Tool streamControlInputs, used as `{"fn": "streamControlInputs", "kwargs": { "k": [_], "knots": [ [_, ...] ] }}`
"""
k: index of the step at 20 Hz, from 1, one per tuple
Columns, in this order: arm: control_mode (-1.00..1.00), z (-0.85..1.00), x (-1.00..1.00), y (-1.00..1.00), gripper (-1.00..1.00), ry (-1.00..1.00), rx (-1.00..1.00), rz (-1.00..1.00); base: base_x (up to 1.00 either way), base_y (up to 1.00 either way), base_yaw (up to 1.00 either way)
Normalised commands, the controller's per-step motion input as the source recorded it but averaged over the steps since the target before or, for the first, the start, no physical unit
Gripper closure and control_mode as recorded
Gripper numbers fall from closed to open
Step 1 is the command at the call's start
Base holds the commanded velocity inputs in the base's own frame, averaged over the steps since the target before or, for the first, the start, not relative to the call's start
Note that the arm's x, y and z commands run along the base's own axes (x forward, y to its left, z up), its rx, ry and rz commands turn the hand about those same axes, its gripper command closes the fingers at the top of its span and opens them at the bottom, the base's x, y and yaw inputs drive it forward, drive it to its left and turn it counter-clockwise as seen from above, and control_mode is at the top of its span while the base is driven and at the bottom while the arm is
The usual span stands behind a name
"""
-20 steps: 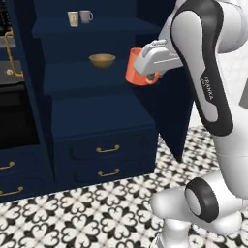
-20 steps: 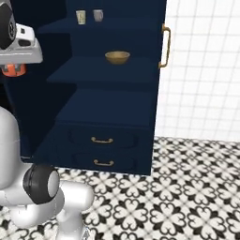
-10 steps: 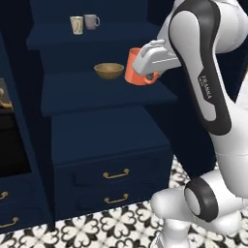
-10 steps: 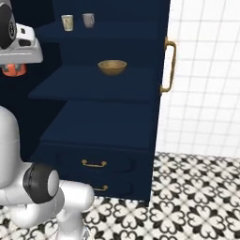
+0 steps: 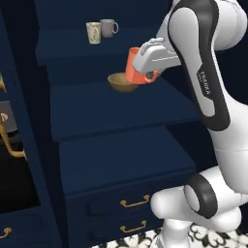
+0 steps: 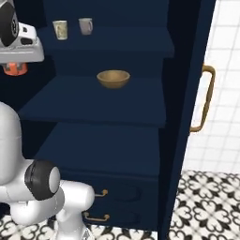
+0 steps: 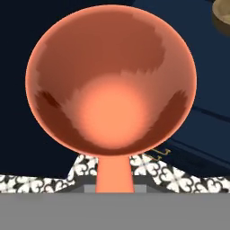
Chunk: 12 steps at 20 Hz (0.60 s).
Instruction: Gather all objects into one cabinet and sort the glasses and bowls to opposite sides.
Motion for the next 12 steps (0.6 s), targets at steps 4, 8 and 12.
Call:
{"fn": "streamControlInputs", "kwargs": {
  "k": [4, 8, 12],
  "knots": [
    [1.00, 0.00, 0.00, 0.00, 1.00, 0.00, 0.00, 0.00, 0.44, 0.46, -0.01],
    [1.00, 0.00, 0.00, 0.00, 1.00, 0.00, 0.00, 0.00, 1.00, 0.02, -0.08],
    [1.00, 0.00, 0.00, 0.00, 1.00, 0.00, 0.00, 0.00, 1.00, 0.00, -0.11]
  ]
}}
